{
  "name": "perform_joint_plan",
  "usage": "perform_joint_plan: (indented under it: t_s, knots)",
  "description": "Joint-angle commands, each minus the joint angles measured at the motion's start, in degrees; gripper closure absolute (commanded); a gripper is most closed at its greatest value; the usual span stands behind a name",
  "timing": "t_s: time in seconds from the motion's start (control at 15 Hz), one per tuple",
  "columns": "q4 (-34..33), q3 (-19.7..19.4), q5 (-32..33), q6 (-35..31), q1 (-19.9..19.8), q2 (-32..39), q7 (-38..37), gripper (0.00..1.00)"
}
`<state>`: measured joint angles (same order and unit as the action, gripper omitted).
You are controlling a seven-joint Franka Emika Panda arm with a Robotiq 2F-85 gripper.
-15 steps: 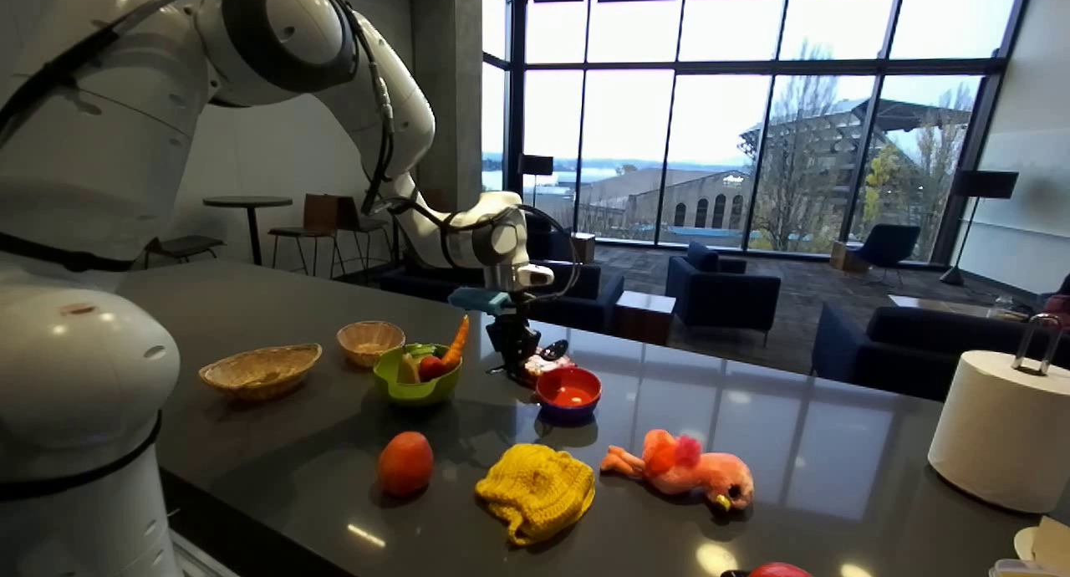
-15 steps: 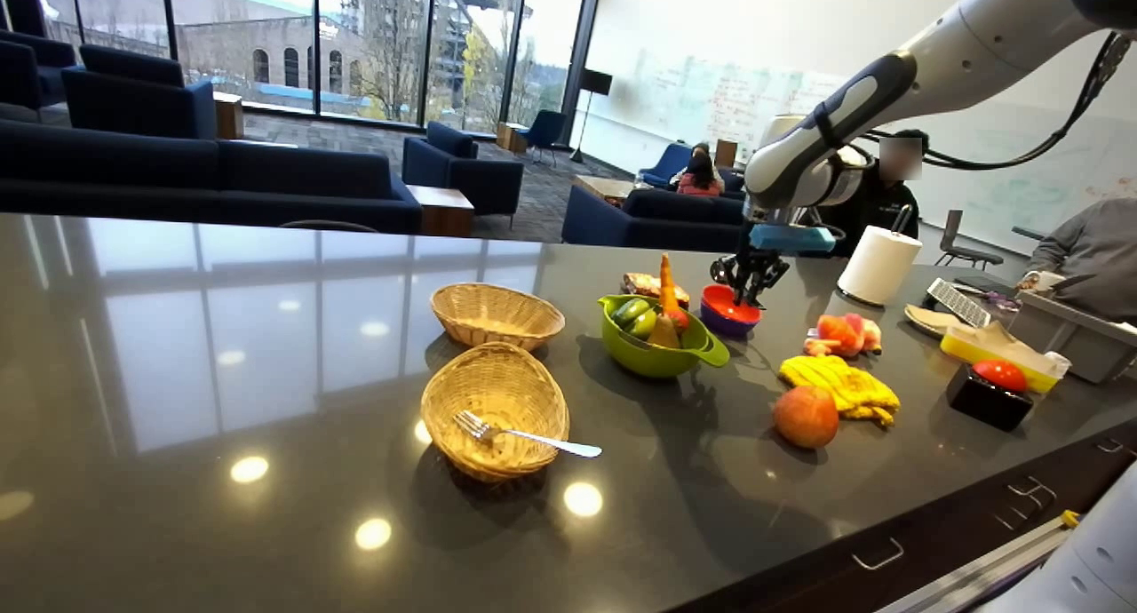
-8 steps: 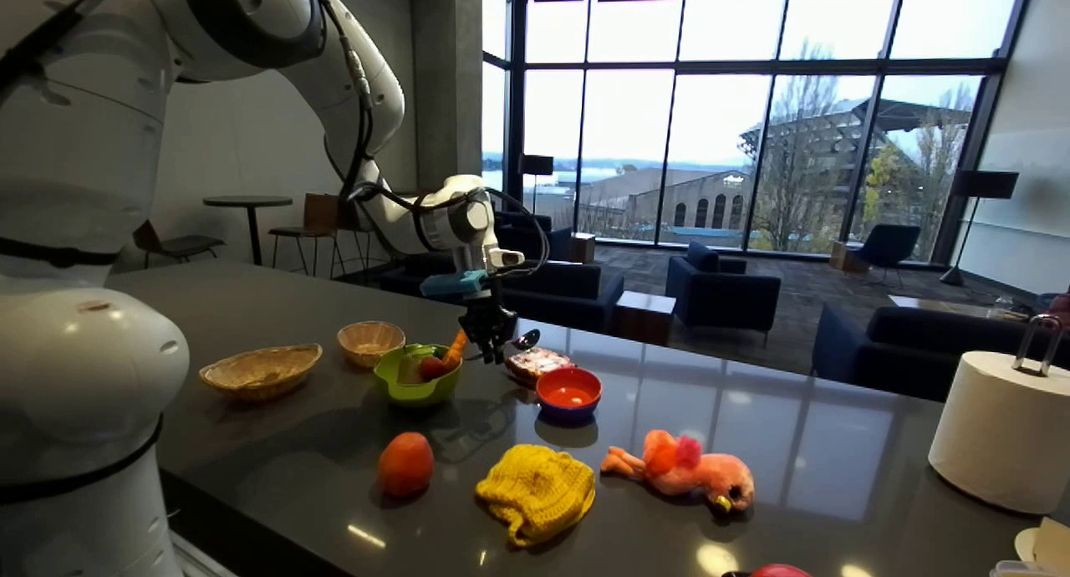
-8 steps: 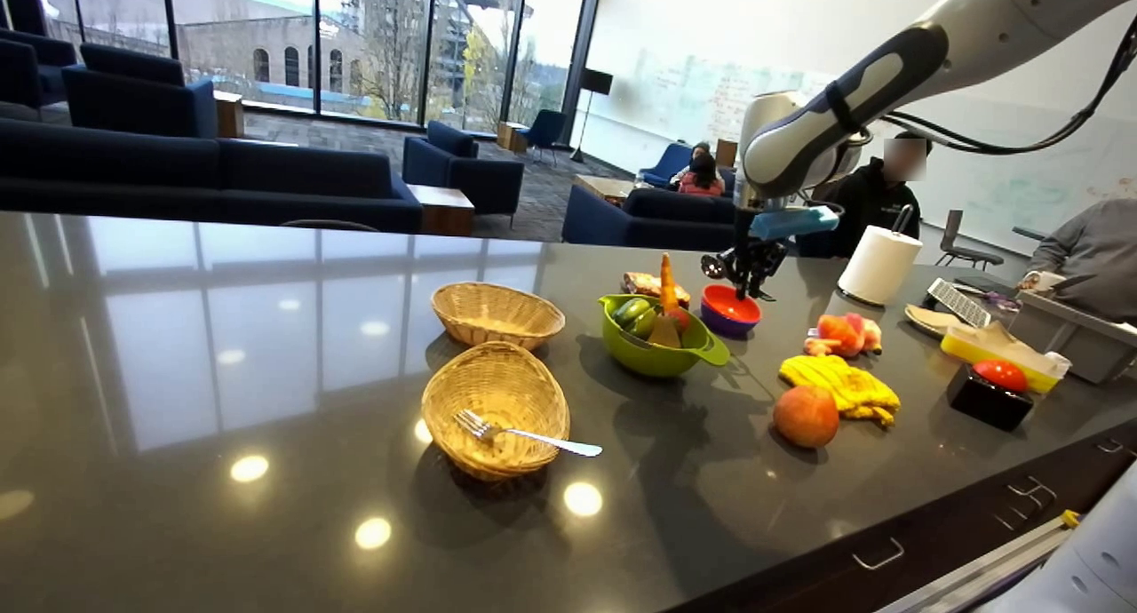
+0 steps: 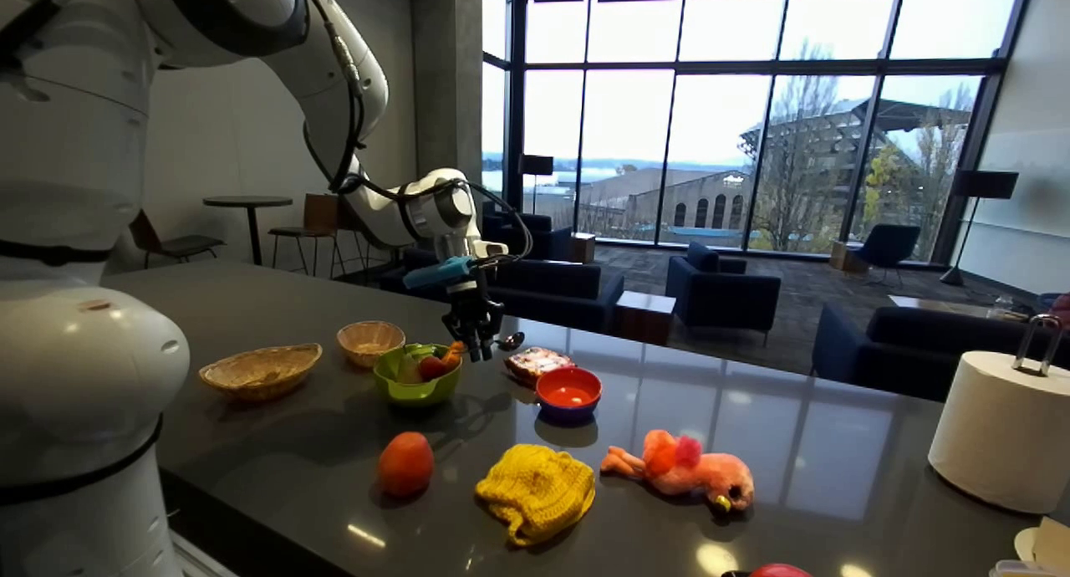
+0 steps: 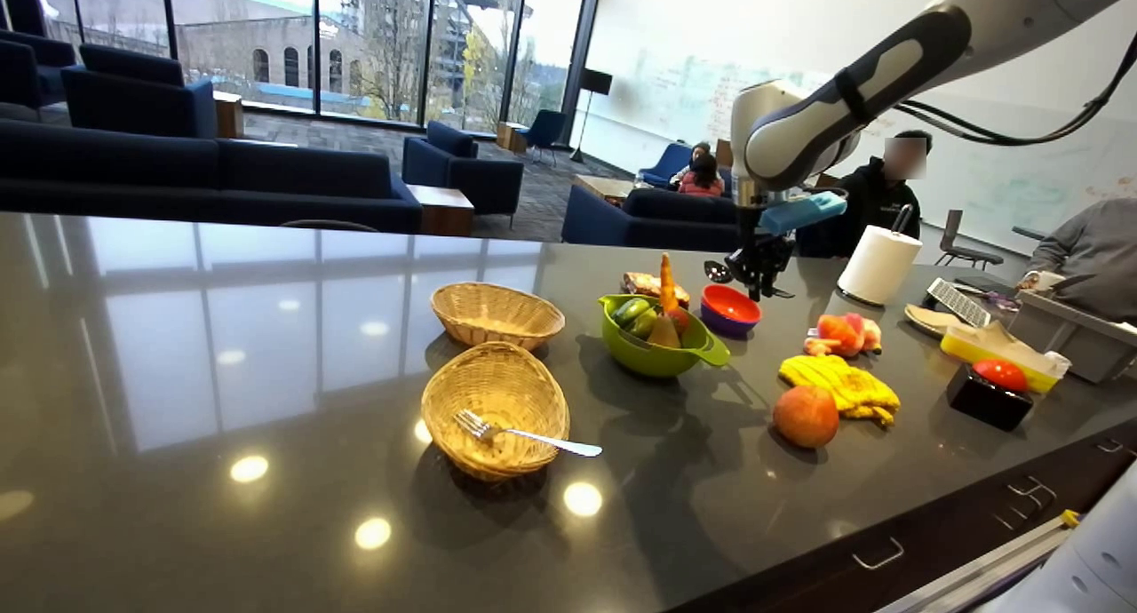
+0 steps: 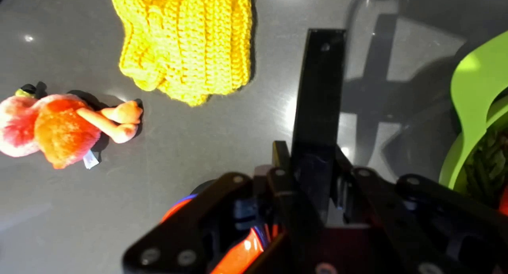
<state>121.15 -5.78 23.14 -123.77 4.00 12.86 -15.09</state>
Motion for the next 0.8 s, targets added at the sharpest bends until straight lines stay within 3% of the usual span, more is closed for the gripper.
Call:
perform_joint_plan:
  t_s: [0.0, 0.73]
  knots:
    - [2.60, 1.52, 2.53, 3.01, 0.28, -2.49, 0.13, 0.94]
    - [5.69, 4.59, 4.67, 10.13, 1.55, -3.94, 1.32, 0.94]
